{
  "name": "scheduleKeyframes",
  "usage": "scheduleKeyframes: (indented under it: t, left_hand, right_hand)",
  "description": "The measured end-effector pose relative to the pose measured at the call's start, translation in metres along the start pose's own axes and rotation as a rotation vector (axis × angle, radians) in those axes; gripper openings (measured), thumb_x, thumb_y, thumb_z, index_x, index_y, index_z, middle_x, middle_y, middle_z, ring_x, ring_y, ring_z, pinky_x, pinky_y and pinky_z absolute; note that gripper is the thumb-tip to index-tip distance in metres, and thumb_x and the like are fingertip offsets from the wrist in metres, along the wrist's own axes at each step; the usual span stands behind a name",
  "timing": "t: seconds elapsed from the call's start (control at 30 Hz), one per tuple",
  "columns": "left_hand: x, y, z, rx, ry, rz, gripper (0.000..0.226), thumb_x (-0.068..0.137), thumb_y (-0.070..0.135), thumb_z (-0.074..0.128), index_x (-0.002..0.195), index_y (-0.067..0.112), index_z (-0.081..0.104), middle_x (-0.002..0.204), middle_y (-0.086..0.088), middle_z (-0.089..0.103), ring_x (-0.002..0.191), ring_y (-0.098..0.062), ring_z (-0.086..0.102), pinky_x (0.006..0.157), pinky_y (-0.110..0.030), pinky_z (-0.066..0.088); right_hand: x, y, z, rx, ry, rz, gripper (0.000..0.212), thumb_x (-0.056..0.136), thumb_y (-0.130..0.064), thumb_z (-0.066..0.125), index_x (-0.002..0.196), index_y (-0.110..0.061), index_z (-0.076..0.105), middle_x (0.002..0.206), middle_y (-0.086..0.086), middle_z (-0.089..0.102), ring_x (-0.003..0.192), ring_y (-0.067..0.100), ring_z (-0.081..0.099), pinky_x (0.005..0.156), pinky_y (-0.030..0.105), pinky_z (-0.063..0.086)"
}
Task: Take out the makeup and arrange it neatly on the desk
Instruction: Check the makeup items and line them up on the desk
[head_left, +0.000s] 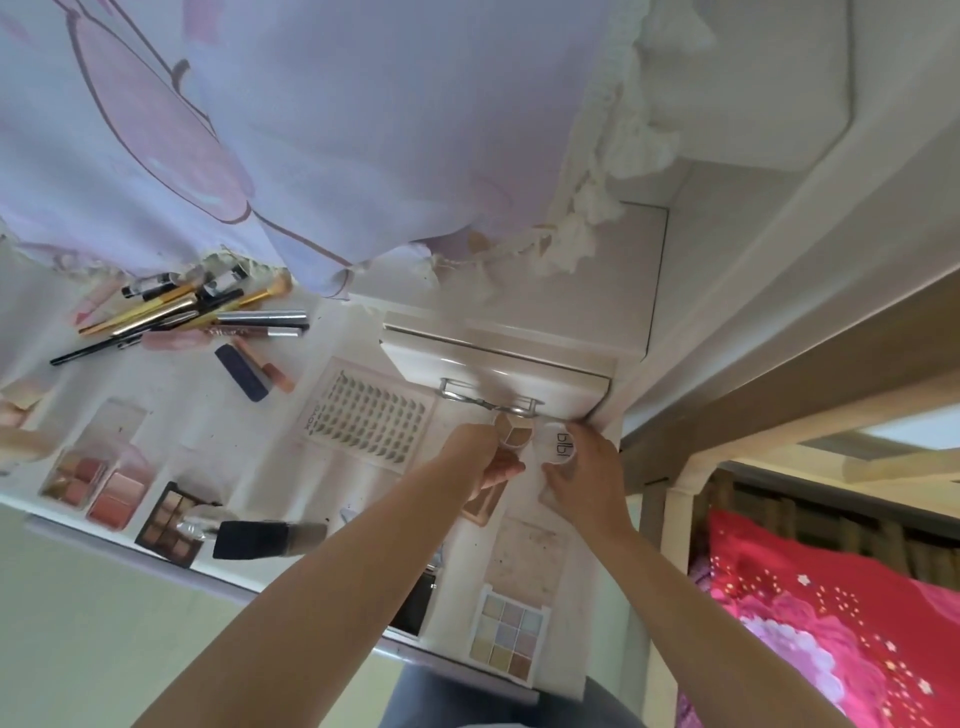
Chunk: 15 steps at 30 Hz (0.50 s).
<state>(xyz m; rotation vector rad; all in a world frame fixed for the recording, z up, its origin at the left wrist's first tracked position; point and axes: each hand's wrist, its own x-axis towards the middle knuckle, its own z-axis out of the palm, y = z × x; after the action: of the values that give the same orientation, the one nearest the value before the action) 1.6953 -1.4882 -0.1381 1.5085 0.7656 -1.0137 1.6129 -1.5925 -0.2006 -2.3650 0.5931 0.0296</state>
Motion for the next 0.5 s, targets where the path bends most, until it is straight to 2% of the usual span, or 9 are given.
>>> scheduleKeyframes:
  t: [0.1,0.23,0.3,0.4,0.5]
  left_hand:
    - [-0.004,0.002,-0.001,0.065,0.023,0.033,0.024,0.094,0.006,0.041,0.072,0.003,0.051,0.071,-0.012,0.056,0.059,-0.019,0.057,0.042,-0.019,0.051]
    - [-0.009,0.001,-0.002,0.087,0.031,0.074,0.015,0.092,0.003,0.04,0.092,0.0,0.055,0.072,-0.011,0.056,0.058,-0.016,0.055,0.041,-0.017,0.05]
    - [-0.009,-0.002,-0.005,0.133,0.047,0.105,0.015,0.094,0.002,0.038,0.093,0.004,0.052,0.071,-0.01,0.056,0.057,-0.015,0.055,0.042,-0.018,0.05]
    - [-0.012,-0.008,-0.01,0.359,0.111,0.191,0.018,0.094,0.002,0.035,0.085,0.009,0.049,0.067,-0.007,0.054,0.058,-0.016,0.051,0.058,-0.028,0.051]
    - [-0.011,-0.015,-0.018,0.647,0.15,0.31,0.021,0.089,0.003,0.041,0.103,0.0,0.057,0.084,-0.01,0.061,0.077,-0.025,0.056,0.077,-0.035,0.048]
  right_hand:
    - [-0.001,-0.001,0.002,0.019,0.01,0.038,0.051,0.076,-0.011,0.069,0.123,-0.005,0.05,0.123,0.012,0.056,0.117,0.029,0.049,0.1,0.032,0.037]
    - [-0.007,-0.005,0.002,0.013,0.06,0.027,0.049,0.075,-0.01,0.069,0.12,-0.006,0.052,0.119,0.012,0.059,0.112,0.03,0.054,0.096,0.037,0.044]
    - [-0.014,-0.005,0.001,-0.072,0.082,-0.006,0.049,0.072,-0.013,0.071,0.117,-0.002,0.054,0.116,0.015,0.06,0.107,0.033,0.056,0.091,0.041,0.048]
    - [-0.03,0.002,-0.006,-0.174,0.05,-0.051,0.049,0.065,-0.022,0.077,0.104,0.0,0.057,0.105,0.016,0.062,0.097,0.035,0.059,0.082,0.043,0.05]
    - [-0.045,0.009,-0.014,-0.33,-0.048,-0.142,0.046,0.062,-0.025,0.079,0.1,-0.006,0.062,0.101,0.01,0.063,0.095,0.031,0.061,0.081,0.042,0.049]
